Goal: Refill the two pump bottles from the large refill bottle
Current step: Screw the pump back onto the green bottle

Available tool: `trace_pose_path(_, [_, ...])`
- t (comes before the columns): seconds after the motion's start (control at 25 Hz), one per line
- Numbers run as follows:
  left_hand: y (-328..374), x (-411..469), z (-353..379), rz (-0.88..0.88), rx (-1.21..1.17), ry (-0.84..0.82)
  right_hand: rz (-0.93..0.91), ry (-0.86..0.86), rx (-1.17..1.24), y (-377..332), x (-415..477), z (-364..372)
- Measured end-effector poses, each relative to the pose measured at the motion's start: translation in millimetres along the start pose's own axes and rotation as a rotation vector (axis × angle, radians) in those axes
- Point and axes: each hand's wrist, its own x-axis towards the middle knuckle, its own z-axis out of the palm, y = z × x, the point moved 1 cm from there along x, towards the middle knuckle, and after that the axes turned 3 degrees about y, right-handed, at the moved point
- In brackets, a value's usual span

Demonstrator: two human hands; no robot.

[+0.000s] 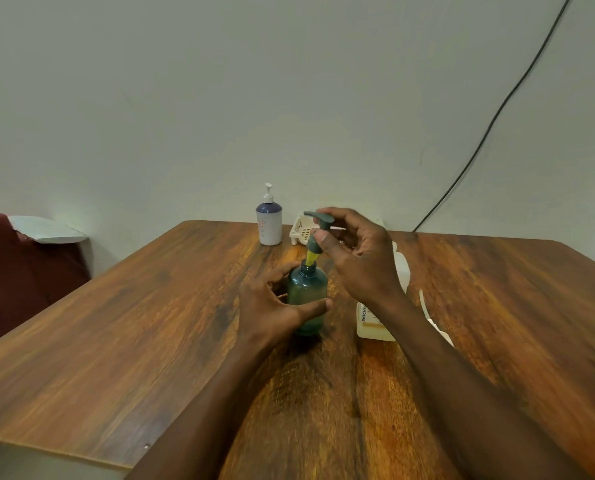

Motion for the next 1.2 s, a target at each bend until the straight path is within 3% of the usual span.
trace_pose_path(0.12, [3.3,-1.7,-2.0,0.037,-0.020,0.038,0.108,-0.119,-0.004,7.2,-4.4,1.8])
trace_pose_path(0.44, [-3.0,-3.2,1.9,0.063,0.016,0.046,0.176,-0.334,-0.072,15.2,-6.1,-4.9])
trace_pose_path(0.64, [-0.9,-7.4,4.5,0.087,0.009,0.031,0.133,-0.300,-0.164,15.3,-4.1,-8.2])
trace_pose_path(0.88, [2.4,-10.0,7.4,0.136,0.054,0.112,0.022,-0.025,-0.549,2.9,-9.5,11.3])
trace_pose_path(0.96, [4.9,-8.7,5.6,0.144,0.023,0.128,0.069,-0.069,-0.479,2.9,-11.2,14.8])
trace_pose_path(1.12, [5.8,-5.3,0.9,0.152,0.004,0.156,0.360,-0.340,0.012,13.4,-12.8,5.9])
trace_pose_path(1.2, [6.7,-5.7,-1.4,0.146,0.010,0.151,0.303,-0.271,-0.019,17.1,-13.3,3.5])
